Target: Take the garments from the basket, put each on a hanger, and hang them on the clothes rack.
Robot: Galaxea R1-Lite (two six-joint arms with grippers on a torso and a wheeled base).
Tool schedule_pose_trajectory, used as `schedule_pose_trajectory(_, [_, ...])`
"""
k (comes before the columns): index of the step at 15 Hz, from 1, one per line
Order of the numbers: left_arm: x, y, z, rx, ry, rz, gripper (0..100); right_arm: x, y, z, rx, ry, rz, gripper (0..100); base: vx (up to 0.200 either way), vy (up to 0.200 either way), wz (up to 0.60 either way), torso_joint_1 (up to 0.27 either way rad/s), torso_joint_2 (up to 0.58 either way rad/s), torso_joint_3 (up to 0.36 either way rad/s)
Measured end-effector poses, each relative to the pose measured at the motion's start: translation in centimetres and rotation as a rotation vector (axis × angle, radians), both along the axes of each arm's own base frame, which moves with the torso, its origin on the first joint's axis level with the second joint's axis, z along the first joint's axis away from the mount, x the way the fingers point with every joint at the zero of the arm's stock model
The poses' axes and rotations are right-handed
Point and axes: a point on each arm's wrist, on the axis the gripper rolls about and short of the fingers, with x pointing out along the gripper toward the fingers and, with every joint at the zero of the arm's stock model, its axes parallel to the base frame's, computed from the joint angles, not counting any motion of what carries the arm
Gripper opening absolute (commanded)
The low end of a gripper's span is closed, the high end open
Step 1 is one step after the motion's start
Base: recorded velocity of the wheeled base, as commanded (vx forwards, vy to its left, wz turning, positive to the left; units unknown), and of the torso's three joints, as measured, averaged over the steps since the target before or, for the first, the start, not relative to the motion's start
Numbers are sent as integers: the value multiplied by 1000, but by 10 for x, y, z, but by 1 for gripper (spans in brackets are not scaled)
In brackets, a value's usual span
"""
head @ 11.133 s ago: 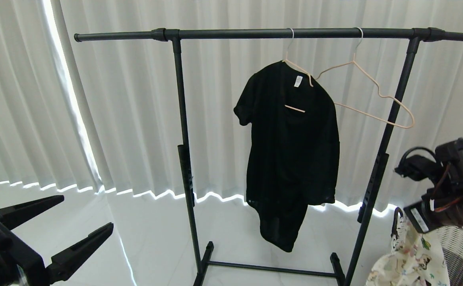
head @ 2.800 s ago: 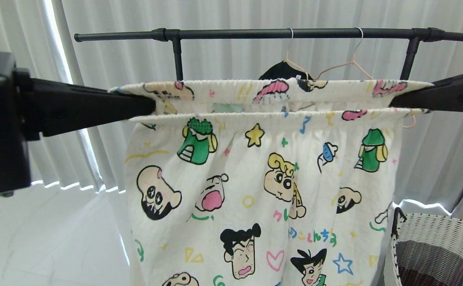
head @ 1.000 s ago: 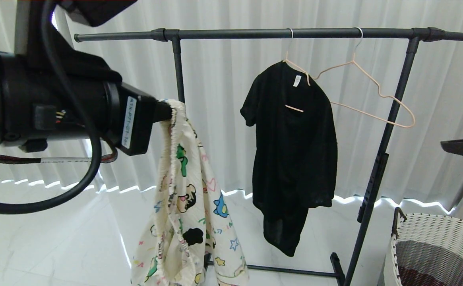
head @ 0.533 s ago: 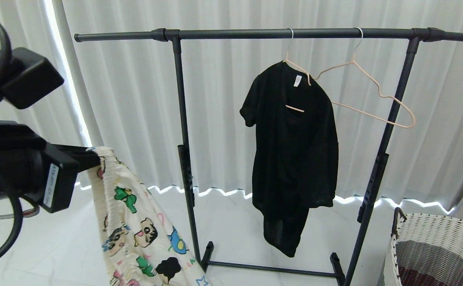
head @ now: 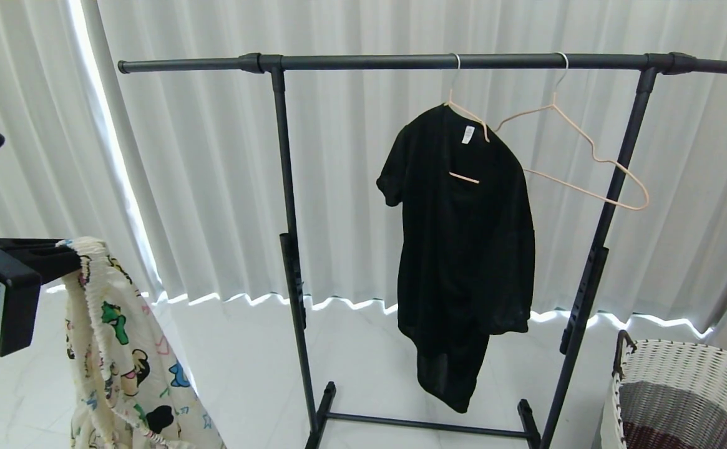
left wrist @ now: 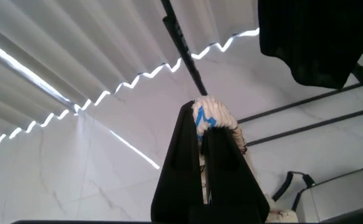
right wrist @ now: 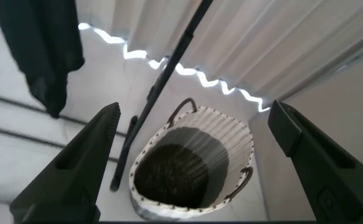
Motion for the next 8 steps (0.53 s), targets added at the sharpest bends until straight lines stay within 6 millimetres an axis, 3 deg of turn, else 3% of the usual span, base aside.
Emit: schedule_pose_trajectory(8, [-6,3,0,-4,-11,5,0,1,-3,1,10,-4,-13,100,0,0,0,174,-452,-281])
